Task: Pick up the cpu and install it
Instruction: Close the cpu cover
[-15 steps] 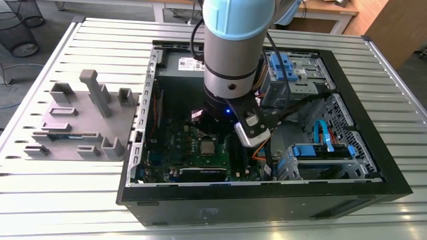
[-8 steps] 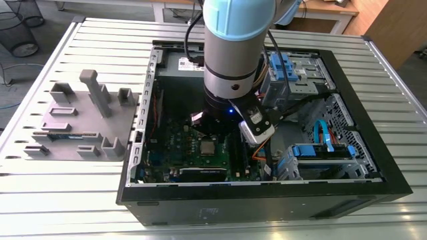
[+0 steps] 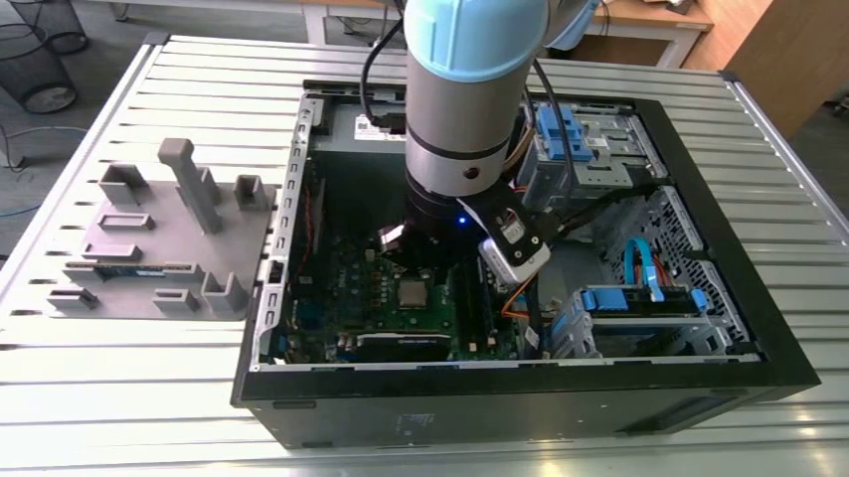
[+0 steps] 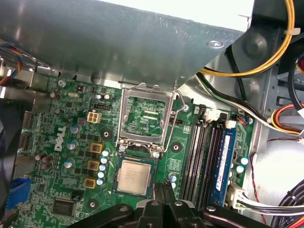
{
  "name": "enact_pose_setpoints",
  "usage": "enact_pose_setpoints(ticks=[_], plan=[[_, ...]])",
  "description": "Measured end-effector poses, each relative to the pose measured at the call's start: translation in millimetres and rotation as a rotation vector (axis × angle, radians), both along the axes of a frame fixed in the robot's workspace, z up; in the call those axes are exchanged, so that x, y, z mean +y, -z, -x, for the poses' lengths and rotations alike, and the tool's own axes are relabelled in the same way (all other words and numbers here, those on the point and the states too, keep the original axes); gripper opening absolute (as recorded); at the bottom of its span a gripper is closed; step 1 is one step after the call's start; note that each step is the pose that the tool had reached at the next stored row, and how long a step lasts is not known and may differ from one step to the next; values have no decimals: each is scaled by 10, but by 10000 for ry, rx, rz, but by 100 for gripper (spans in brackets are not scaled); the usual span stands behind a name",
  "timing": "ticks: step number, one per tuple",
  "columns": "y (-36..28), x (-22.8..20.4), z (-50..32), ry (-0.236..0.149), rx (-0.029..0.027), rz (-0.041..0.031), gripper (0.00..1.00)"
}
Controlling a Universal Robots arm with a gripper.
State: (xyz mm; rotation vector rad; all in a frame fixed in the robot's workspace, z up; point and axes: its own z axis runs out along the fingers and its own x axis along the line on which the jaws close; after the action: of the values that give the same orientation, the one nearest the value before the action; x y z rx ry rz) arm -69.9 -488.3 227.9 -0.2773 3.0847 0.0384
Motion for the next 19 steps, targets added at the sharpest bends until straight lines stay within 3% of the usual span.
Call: enact_pose_setpoints(ticks=[5,12,19], plan=[[0,23,0,-1,0,1,11],[2,137,0,0,0,-3,11],[4,246,0,-1,-1,-61,11]])
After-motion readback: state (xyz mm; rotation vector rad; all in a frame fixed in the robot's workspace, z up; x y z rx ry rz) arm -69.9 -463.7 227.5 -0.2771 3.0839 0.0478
